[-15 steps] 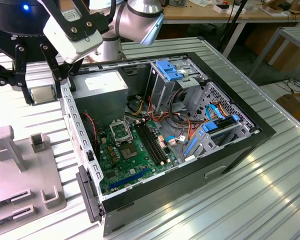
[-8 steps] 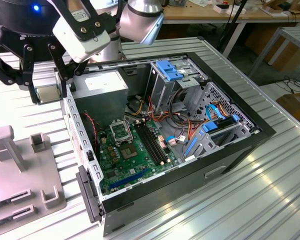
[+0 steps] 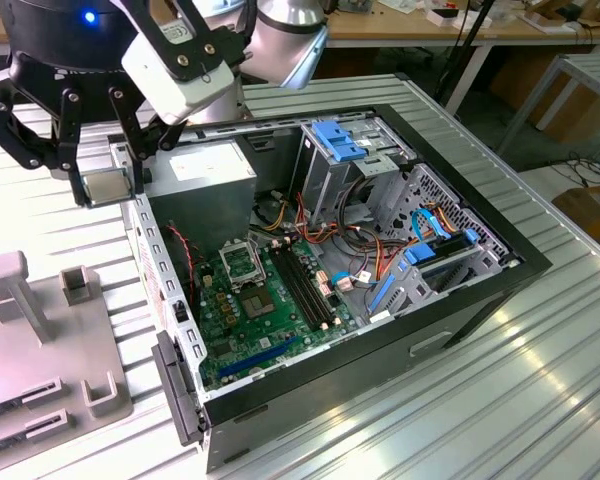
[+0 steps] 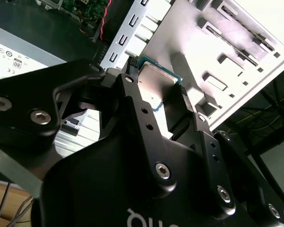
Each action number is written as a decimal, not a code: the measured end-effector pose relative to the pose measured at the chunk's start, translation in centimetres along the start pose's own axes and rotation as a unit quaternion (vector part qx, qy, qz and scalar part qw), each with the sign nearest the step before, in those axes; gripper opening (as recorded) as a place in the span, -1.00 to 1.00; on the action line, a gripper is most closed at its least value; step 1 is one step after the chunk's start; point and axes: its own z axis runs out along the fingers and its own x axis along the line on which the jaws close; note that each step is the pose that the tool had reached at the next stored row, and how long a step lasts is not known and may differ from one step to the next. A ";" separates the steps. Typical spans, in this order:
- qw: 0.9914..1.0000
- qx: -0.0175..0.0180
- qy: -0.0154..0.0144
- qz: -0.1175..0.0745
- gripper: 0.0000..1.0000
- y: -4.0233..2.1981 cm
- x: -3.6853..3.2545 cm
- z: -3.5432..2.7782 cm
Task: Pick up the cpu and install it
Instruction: 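Pick up the cpu and move it towards the insertion slot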
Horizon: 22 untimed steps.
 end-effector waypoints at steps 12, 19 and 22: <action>1.000 0.000 0.000 0.000 -0.06 -0.10 -1.36 -0.01; 1.000 0.000 0.000 0.000 -0.06 -0.17 -2.40 -0.02; 1.000 0.000 0.000 0.000 -0.06 -0.19 -2.82 -0.03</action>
